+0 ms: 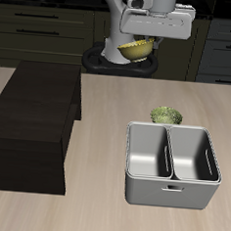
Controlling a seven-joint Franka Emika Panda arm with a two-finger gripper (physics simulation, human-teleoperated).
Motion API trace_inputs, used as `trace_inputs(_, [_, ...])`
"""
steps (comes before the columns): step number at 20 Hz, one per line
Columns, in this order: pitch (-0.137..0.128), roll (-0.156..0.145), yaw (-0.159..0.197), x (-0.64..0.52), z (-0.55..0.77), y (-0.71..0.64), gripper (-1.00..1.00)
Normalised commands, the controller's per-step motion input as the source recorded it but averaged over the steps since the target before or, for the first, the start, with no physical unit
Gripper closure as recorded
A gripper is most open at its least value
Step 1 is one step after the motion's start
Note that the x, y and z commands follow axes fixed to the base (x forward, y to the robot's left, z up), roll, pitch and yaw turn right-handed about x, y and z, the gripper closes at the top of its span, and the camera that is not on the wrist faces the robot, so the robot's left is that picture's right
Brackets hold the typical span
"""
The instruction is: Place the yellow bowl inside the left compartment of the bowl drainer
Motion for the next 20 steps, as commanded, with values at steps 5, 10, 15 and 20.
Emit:
trace_inputs(5, [0.024, -0.024, 0.008, 0.29, 0.15, 0.14, 1.0])
trace_inputs(10, [0.026, -0.015, 0.032, 0.25, 0.03, 0.12, 1.0])
trace_inputs(15, [0.008, -0.017, 0.032, 0.24, 0.14, 0.23, 1.0])
trace_inputs(20, [-0.002, -0.006, 0.035, 0.24, 0.11, 0.24, 1.0])
